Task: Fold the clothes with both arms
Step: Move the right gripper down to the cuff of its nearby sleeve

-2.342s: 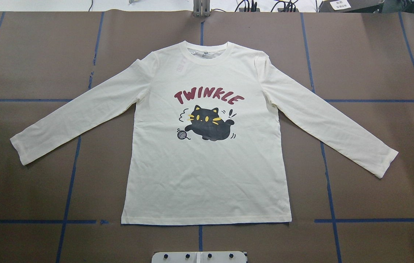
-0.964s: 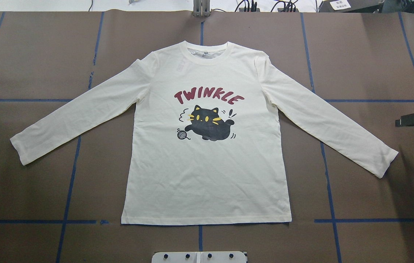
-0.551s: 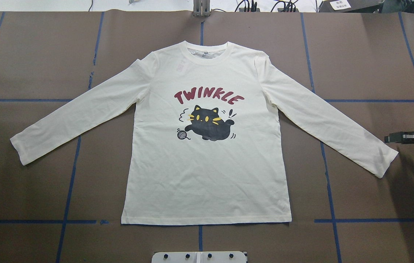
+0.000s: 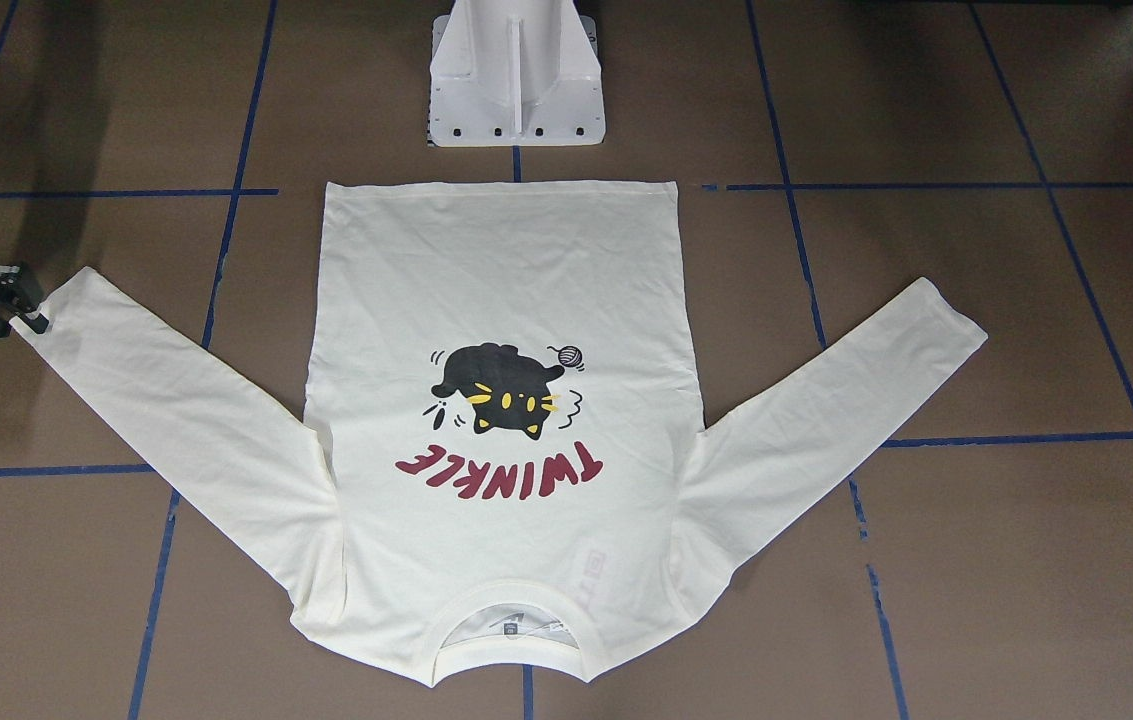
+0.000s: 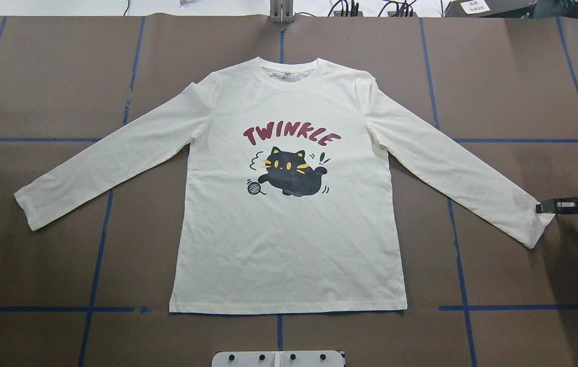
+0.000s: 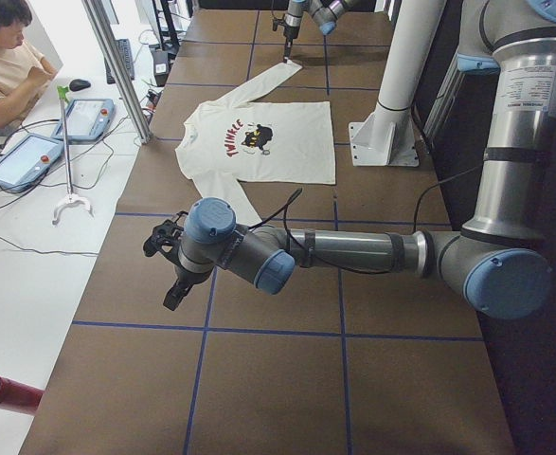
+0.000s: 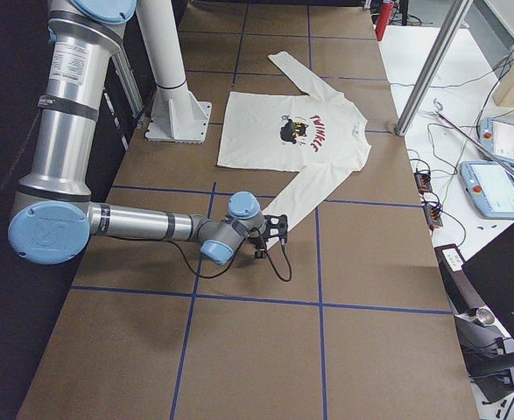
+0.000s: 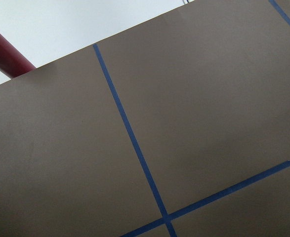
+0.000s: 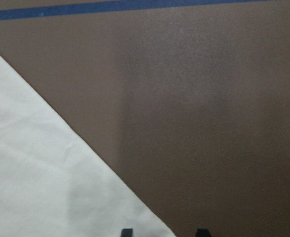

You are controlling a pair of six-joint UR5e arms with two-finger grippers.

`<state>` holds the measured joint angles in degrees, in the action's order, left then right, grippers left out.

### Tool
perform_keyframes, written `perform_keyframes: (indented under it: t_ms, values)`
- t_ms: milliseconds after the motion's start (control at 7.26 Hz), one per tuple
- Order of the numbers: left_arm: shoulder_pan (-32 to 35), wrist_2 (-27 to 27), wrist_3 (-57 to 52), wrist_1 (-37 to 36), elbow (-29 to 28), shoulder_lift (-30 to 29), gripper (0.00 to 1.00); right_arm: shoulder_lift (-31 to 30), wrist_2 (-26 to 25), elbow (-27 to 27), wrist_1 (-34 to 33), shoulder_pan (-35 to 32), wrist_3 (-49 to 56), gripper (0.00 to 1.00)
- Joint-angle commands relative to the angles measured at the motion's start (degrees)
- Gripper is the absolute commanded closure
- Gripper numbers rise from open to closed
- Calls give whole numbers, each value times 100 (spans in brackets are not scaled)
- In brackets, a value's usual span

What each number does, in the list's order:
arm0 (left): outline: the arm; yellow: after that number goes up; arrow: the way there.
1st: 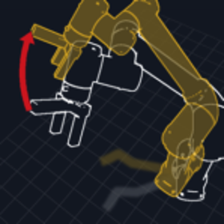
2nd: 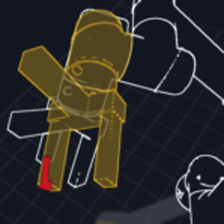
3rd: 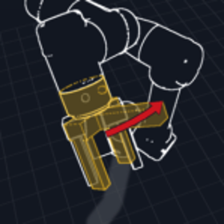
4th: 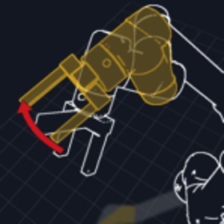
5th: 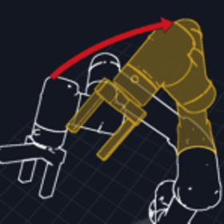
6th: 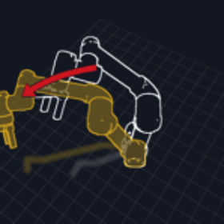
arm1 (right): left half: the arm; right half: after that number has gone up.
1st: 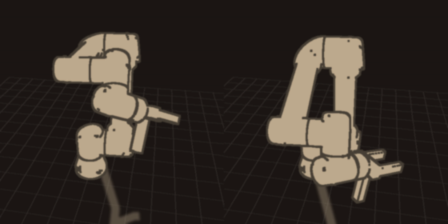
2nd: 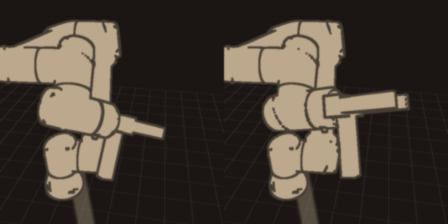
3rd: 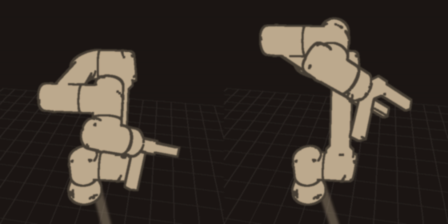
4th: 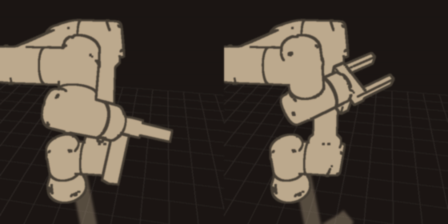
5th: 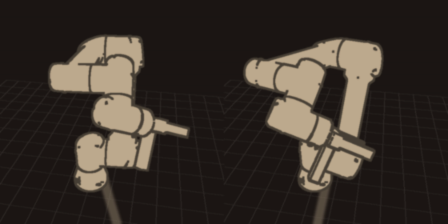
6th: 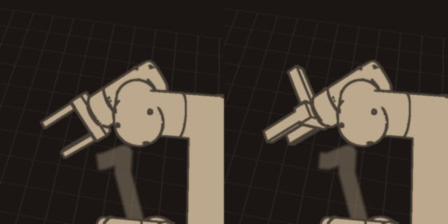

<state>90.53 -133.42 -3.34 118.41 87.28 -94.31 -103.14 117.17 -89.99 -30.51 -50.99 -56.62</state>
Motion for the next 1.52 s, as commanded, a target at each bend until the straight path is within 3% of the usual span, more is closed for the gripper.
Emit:
perform_keyframes:
  t_ms: [0, 413, 551, 689, 964, 1378]
  values:
    - [0, 0, 0, 7, 0, 0, 0, -13, 7, -45, 10, 1, -76, 100]
    - [0, -9, 0, 7, 0, 0, 0, 4, 25, -386, -42, -16, -95, 100]
    - [0, 0, 0, 7, 0, 0, 0, 65, 86, -666, -382, -103, -95, 100]
    - [0, -9, -9, 7, 0, 0, 0, 231, 95, -1156, -1203, -217, -95, 100]
    - [0, -9, -9, -2, 0, 9, 0, 1369, 52, -1836, -3398, -472, -95, 100]
    - [0, 0, -9, 7, 8, 26, 0, 4257, -245, -1812, -6614, -500, -95, 100]
